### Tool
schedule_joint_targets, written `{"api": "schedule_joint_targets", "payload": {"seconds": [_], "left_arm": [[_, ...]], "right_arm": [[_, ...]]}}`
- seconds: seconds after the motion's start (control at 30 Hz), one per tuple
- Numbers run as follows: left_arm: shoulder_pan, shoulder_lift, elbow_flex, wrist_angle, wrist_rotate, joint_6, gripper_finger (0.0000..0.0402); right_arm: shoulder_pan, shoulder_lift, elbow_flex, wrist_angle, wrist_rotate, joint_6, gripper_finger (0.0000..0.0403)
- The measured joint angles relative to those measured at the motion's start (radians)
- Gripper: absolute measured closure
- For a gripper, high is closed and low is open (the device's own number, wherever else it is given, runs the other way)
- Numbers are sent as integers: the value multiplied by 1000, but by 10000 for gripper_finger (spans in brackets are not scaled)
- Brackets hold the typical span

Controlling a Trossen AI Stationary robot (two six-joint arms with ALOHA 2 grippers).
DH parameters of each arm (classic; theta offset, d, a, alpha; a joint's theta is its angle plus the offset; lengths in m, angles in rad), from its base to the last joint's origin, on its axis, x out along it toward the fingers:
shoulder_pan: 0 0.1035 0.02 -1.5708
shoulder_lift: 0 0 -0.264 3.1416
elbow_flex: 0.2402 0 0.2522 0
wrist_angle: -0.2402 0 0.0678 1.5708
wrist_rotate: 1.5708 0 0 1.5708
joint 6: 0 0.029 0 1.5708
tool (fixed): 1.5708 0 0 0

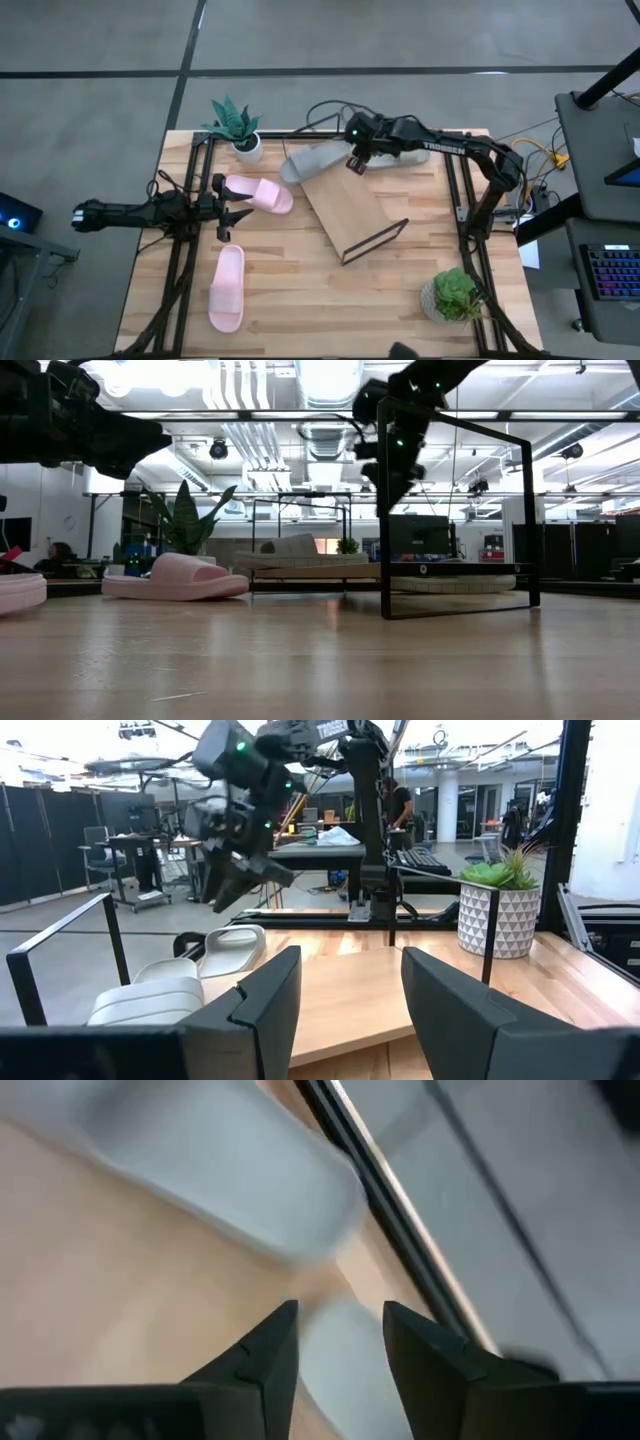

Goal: Pick and place slides into the shelf
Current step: Put the gray slide on the shelf

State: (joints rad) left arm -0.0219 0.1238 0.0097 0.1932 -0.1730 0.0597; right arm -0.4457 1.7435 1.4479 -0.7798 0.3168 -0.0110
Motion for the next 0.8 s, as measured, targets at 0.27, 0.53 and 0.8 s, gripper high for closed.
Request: {"api": "schedule_joint_targets", "payload": {"seconds": [0.27, 0.53, 0.8], "left_arm": [[0, 0, 0, 0, 0, 0, 241], [0, 0, 0, -1, 0, 0, 241], [0, 0, 0, -1, 0, 0, 241]], "right_arm": [[-130, 7, -11, -131, -8, 66, 281], [-231, 59, -51, -162, -80, 67, 284], [-266, 100, -77, -187, -24, 71, 285]]}}
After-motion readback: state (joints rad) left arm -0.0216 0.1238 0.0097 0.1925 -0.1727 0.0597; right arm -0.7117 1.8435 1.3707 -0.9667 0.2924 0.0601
